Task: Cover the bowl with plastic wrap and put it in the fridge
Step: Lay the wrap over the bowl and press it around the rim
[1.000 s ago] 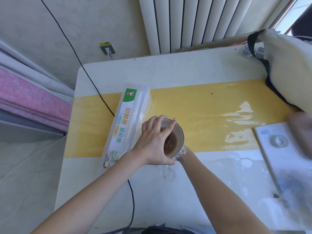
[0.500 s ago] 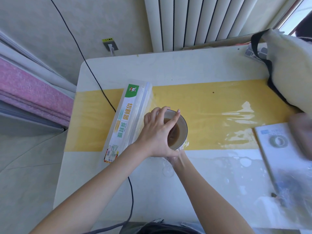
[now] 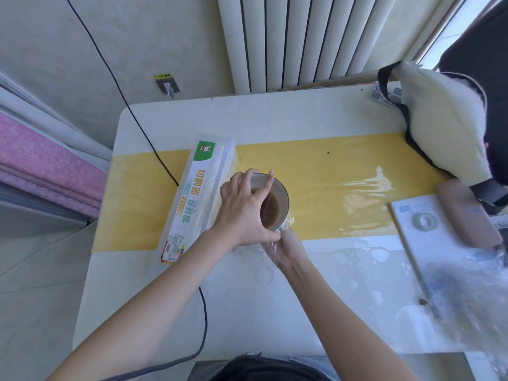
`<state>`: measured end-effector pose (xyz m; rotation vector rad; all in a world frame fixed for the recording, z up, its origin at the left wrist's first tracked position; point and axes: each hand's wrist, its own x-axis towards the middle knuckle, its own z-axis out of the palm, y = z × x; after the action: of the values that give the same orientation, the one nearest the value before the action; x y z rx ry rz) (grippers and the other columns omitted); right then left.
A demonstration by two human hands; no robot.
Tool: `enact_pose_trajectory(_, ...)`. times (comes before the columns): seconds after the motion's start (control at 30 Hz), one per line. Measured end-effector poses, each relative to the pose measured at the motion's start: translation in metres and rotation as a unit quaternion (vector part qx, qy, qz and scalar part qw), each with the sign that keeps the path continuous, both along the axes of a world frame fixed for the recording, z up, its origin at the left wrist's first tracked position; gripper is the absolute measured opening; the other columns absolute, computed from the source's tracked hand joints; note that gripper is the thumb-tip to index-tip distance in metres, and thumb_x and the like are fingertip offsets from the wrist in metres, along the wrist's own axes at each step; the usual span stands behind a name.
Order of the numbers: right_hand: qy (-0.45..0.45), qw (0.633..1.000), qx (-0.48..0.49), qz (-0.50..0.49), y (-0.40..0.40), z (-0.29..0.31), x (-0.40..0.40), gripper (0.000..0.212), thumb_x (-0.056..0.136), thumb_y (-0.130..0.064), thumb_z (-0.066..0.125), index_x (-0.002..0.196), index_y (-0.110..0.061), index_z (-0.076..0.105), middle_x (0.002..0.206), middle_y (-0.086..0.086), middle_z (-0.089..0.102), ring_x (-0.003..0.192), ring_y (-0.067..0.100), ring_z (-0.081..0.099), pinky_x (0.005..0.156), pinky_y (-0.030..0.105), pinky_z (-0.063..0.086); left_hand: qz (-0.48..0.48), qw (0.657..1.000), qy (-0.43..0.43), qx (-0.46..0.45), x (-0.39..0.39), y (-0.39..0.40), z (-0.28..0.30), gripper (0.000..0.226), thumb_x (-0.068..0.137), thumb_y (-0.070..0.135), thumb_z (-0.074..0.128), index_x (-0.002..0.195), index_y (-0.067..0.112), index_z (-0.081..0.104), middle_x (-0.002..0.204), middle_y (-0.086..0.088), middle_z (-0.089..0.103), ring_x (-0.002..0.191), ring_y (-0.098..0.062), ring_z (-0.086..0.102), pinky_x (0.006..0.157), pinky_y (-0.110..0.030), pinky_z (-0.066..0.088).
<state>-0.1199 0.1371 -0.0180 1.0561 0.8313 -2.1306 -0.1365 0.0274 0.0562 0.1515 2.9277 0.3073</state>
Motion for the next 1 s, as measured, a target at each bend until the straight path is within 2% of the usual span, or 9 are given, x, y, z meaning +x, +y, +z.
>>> enact_pose_trajectory(0.1,0.036,0.997,-0.064,-0.03,0.003,0.008,0.002,0.048,0.099,-0.006,0.022,0.094,-0.008,0.07,0.08,0.004,0.075,0.069,0.016,0.071,0.058,0.023,0.057,0.007,1.0,-0.001,-0.002,0.002,0.003,-0.001,0.117,0.049,0.068,0.057,0.151,0.028,0.016,0.147,-0.008,0.021,0.133,-0.03,0.02,0.106,-0.046,0.021)
enact_pose_trajectory(0.2,0.065,0.998,-0.016,0.017,0.005,0.023,0.004,0.047,0.099,-0.011,0.022,0.085,-0.015,0.067,0.074,-0.001,0.07,0.059,0.012,0.065,0.052,0.023,0.05,0.016,1.0,0.005,0.004,0.001,0.002,-0.001,0.116,0.05,0.068,0.06,0.15,0.028,0.017,0.146,-0.007,0.022,0.132,-0.03,0.021,0.106,-0.046,0.021)
enact_pose_trajectory(0.27,0.059,0.995,0.07,0.046,0.011,0.026,0.003,0.04,0.102,-0.028,0.027,0.079,-0.015,0.057,0.072,0.0,0.06,0.064,0.016,0.059,0.068,0.033,0.056,0.021,1.0,0.007,0.002,0.002,0.0,-0.001,0.117,0.05,0.068,0.061,0.15,0.029,0.017,0.146,-0.007,0.022,0.133,-0.03,0.02,0.107,-0.046,0.021)
enact_pose_trajectory(0.33,0.06,0.988,0.124,0.062,0.023,0.022,0.002,0.055,0.096,-0.056,0.029,0.077,-0.012,0.056,0.069,0.001,0.057,0.07,0.02,0.059,0.085,0.045,0.053,0.027,1.0,0.011,-0.001,0.002,-0.003,-0.001,0.118,0.048,0.071,0.058,0.15,0.03,0.017,0.147,-0.008,0.022,0.134,-0.031,0.02,0.107,-0.046,0.02)
enact_pose_trajectory(0.4,0.102,0.978,0.159,0.091,0.031,0.026,0.002,0.061,0.091,-0.067,0.03,0.078,-0.014,0.058,0.069,-0.002,0.059,0.071,0.019,0.061,0.082,0.042,0.053,0.027,1.0,0.007,-0.005,0.002,-0.006,-0.002,0.119,0.048,0.074,0.056,0.151,0.03,0.016,0.148,-0.009,0.022,0.135,-0.032,0.019,0.108,-0.047,0.021)
enact_pose_trajectory(0.6,0.201,0.952,0.218,0.068,0.017,0.026,-0.001,0.038,0.102,-0.036,0.037,0.07,-0.016,0.045,0.065,-0.004,0.047,0.061,0.011,0.046,0.067,0.025,0.042,0.027,0.999,0.019,-0.002,0.006,-0.007,0.002,0.122,0.042,0.08,0.035,0.15,0.028,0.018,0.147,-0.01,0.023,0.134,-0.033,0.021,0.106,-0.047,0.022)
enact_pose_trajectory(0.77,0.139,0.974,0.175,-0.031,0.005,0.024,-0.002,0.039,0.104,-0.03,0.032,0.069,-0.014,0.038,0.048,-0.003,0.036,0.037,0.009,0.037,0.043,0.02,0.033,0.04,0.999,0.03,0.009,0.009,-0.007,-0.003,0.118,0.049,0.077,0.057,0.15,0.028,0.02,0.145,-0.009,0.026,0.132,-0.032,0.023,0.104,-0.046,0.025)
enact_pose_trajectory(0.9,0.125,0.966,0.226,0.001,-0.006,0.015,-0.005,0.028,0.1,-0.032,0.044,0.08,-0.013,0.049,0.064,0.0,0.052,0.061,0.018,0.05,0.058,0.026,0.041,0.041,0.998,0.05,0.012,0.014,-0.001,-0.003,0.117,0.049,0.069,0.064,0.149,0.028,0.021,0.145,-0.01,0.026,0.132,-0.033,0.023,0.103,-0.046,0.025)
enact_pose_trajectory(1.0,0.165,0.959,0.22,0.072,-0.007,0.012,-0.011,0.012,0.091,-0.017,0.059,0.08,-0.015,0.052,0.071,0.003,0.054,0.07,0.022,0.048,0.06,0.029,0.04,0.036,0.998,0.053,-0.002,0.012,-0.004,0.001,0.116,0.049,0.066,0.066,0.149,0.027,0.021,0.146,-0.011,0.025,0.132,-0.034,0.023,0.103,-0.046,0.024)
